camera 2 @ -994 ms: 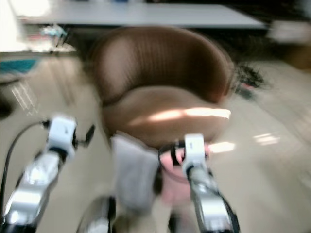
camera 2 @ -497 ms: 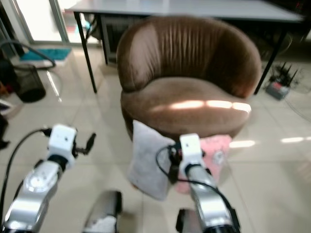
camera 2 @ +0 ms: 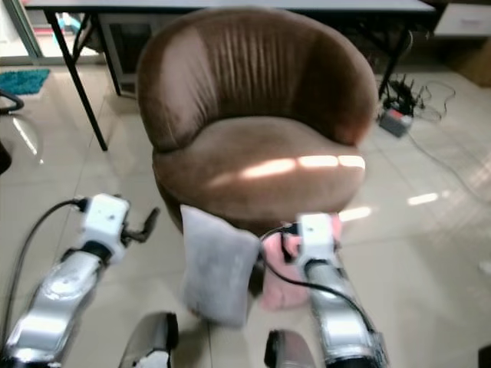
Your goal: Move the pillow to the sofa from floor
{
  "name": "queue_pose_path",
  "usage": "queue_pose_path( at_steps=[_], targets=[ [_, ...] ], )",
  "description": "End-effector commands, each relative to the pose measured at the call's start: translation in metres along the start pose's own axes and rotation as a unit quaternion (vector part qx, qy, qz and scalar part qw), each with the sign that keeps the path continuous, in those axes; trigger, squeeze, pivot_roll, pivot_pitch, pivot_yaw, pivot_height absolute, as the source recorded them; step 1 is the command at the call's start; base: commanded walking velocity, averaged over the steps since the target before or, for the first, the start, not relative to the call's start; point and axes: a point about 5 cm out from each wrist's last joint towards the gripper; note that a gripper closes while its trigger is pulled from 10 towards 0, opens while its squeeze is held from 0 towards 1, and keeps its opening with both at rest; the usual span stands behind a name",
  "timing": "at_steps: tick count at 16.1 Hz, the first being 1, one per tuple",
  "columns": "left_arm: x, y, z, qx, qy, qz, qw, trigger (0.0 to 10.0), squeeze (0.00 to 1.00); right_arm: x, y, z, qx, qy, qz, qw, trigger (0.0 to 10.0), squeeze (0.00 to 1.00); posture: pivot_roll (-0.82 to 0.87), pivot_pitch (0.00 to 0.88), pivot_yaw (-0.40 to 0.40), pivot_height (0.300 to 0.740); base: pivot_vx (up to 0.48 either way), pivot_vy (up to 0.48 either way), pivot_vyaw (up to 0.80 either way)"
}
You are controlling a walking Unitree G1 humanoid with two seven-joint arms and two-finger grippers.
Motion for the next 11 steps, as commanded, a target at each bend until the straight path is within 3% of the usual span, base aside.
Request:
queue_pose_path(
  at_steps=[1,11],
  targets=[
    [0.0064,0.0022,0.0046,0.009,-0.003,-0.012,1.0,10.0,0.0,0.0092,-0.0032,-0.0026,-0.005,-0.006,-0.012,1.0,10.0,0.0,0.06,0.011,-0.009,0.615,0.356,0.0,0.0],
    [0.0089,0.003,0.003,0.006,0.001,-0.019,1.0,10.0,0.0,0.0117,-0.0032,-0.005,-0.014,-0.007,-0.02,1.0,10.0,0.0,0.06,0.013,-0.008,0.615,0.355,0.0,0.0]
  ],
)
Point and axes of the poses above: a point about 5 cm out from each wrist's last joint towards the gripper, its own y axis pointing out of the wrist towards the gripper, its own z axis along the axis of the wrist's last joint, x = y × z
